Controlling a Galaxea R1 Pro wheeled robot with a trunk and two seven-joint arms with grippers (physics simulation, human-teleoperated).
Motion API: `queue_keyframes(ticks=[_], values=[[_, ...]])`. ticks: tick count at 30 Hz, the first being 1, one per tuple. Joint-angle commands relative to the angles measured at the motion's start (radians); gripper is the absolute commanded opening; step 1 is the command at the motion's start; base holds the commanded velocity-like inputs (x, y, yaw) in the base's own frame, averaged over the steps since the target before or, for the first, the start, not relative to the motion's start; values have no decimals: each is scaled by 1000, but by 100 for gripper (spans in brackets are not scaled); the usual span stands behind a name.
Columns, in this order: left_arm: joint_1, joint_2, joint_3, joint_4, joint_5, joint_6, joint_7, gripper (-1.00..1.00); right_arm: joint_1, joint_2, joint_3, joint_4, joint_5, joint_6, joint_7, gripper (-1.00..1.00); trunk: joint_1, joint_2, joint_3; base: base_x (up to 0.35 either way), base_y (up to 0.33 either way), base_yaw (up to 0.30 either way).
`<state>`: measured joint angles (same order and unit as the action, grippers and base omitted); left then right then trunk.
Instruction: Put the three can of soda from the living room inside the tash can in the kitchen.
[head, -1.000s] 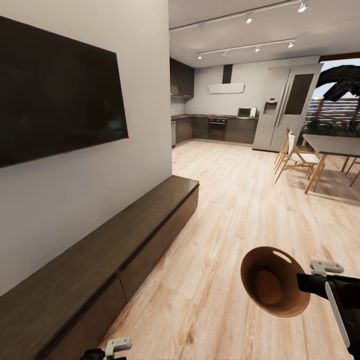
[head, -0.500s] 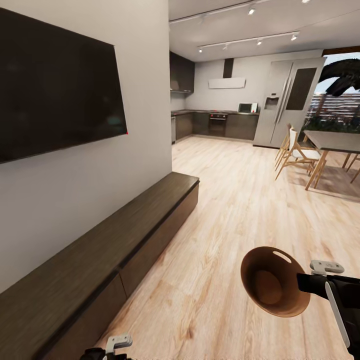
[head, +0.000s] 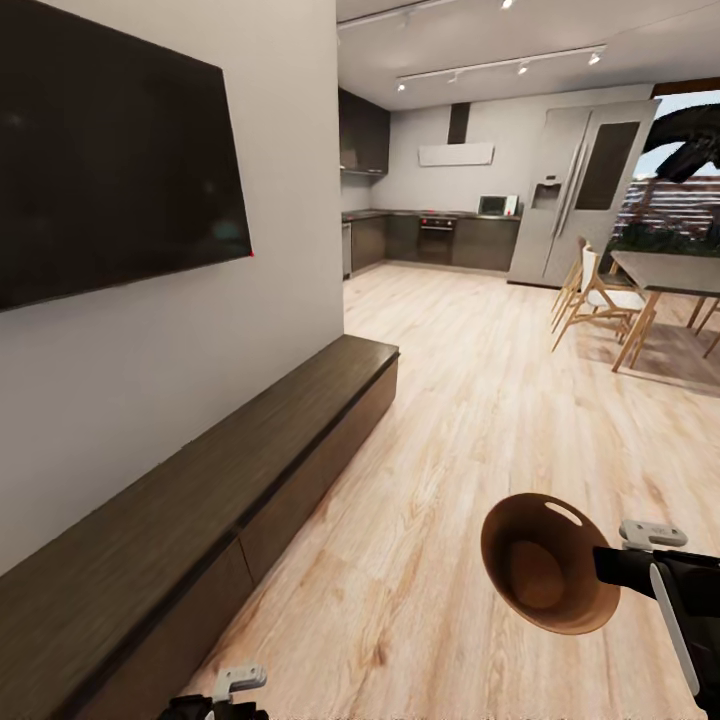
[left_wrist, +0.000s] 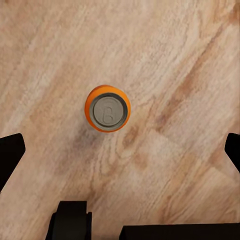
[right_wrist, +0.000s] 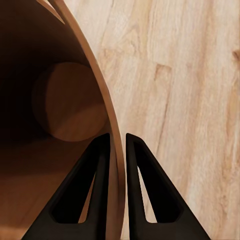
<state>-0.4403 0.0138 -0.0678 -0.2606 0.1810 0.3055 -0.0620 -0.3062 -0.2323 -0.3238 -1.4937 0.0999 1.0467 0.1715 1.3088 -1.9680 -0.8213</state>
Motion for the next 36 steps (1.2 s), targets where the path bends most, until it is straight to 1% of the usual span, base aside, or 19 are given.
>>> queue_keyframes(ticks=[1, 7, 14, 19, 36], values=[[0, 0, 0, 0, 0, -4, 0, 100, -1, 0, 0, 0, -11, 0, 3, -100, 0, 0, -2, 0, 0, 0], [0, 1, -1, -1, 0, -19, -1, 100, -1, 1, 0, 0, -11, 0, 4, -100, 23, -42, -30, 0, 0, 0], [0, 1, -1, -8, 0, -26, -1, 100, -1, 1, 1, 0, -11, 0, 3, -100, 23, -42, -41, 0, 0, 0], [0, 2, -1, -11, 0, -27, -1, 100, -1, 1, 2, 0, -11, 0, 3, -100, 42, -77, -65, 0, 0, 0], [0, 2, -2, -23, 0, -28, -16, 100, -1, 1, 2, 0, -11, 0, 3, -100, 42, -77, -92, 0, 0, 4]])
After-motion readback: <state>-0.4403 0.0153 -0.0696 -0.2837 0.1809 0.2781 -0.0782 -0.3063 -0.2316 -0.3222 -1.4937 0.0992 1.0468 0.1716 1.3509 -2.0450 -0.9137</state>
